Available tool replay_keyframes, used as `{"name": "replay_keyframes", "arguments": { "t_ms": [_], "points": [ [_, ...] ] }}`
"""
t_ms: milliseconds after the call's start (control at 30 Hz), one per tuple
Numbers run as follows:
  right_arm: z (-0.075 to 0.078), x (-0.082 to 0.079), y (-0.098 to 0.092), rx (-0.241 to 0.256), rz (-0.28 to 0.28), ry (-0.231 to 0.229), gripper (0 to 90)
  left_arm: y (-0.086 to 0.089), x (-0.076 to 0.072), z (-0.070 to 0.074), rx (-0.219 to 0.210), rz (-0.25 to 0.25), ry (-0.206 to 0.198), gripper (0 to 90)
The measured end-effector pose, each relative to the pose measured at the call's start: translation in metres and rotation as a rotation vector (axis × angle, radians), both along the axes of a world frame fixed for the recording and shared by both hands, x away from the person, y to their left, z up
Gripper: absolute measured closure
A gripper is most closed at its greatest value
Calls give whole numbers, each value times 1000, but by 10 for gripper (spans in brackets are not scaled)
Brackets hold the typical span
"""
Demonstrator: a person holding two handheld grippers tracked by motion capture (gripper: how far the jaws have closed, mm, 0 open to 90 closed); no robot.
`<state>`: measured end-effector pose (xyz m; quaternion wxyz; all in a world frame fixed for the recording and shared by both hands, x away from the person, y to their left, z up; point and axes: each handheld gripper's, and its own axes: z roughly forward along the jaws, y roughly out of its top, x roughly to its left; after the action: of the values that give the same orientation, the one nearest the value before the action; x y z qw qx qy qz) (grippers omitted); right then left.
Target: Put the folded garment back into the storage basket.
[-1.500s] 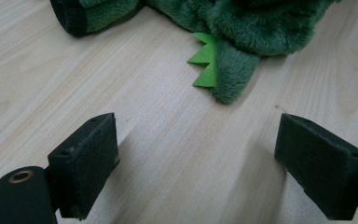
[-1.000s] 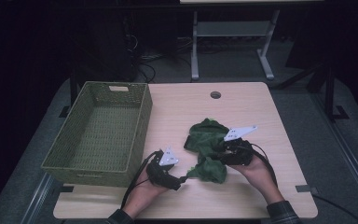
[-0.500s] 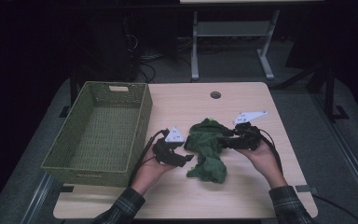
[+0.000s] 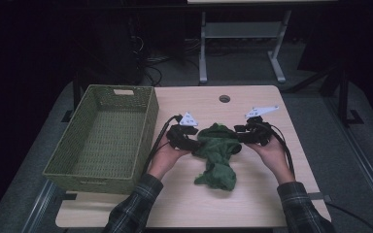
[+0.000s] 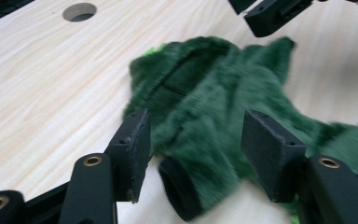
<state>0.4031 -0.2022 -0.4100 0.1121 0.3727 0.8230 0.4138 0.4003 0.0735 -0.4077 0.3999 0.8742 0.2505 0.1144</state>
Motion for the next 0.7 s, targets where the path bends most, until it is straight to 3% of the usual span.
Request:
{"name": "replay_keyframes", "arguments": {
  "t_ms": [100, 233, 600, 700],
  "points": [
    [-1, 7, -3, 14, -18, -24, 562, -3, 12, -2, 3, 6, 9, 425],
    [-6, 19, -2, -19, -39, 10, 545, -7, 30, -10, 11, 19, 41, 431],
    [-29, 34, 0, -74, -35, 68, 560, -18, 58, -37, 66, 21, 83, 462],
    [-37, 38, 1, -86, -31, 82, 580, -20, 63, -44, 48, 23, 98, 501]
  ]
}}
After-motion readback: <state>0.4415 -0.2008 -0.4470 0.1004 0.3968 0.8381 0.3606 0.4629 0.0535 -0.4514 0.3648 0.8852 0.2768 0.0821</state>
